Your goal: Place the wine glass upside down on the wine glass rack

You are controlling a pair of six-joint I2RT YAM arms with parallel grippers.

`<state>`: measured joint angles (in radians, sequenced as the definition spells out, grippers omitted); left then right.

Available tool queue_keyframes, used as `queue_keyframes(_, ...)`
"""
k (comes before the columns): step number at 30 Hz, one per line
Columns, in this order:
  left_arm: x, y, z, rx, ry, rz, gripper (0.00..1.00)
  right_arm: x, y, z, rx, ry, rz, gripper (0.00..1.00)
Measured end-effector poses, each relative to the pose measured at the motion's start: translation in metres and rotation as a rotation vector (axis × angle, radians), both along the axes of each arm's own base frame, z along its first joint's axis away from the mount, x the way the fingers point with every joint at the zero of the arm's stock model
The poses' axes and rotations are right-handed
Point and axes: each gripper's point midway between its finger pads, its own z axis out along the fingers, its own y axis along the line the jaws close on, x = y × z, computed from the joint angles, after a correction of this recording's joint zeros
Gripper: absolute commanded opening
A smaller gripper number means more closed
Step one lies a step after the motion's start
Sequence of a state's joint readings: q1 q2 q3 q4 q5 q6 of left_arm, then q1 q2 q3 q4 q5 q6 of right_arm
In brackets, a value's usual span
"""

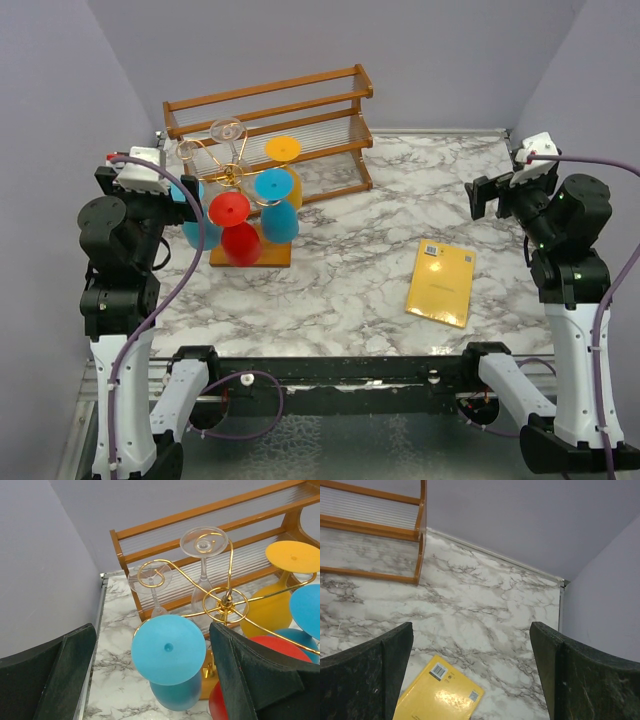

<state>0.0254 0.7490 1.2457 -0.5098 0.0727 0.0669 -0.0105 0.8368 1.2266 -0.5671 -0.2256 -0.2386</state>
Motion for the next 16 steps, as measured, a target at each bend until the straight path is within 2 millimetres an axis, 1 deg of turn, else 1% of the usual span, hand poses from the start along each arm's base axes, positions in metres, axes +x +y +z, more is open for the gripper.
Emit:
queue_keyframes(5,-0.0002,-0.0018,-0.0056,-0.001,0.01,-0.01,0.99,-0.0014,0.0042,-0.0093,0.004,0.024,0.027,1.0)
queue_keyframes(9,-0.0025,-0.0026,-0.0084,-0.002,0.01,-0.014,0.99,-0.0031,0.0076,-0.0096,0.006,0.023,0.047,1.0)
queue_keyframes(16,-0.004,-0.0011,-0.0074,-0.001,0.006,-0.005,0.99,-0.0055,0.0093,-0.0083,0.01,0.019,0.064,1.0)
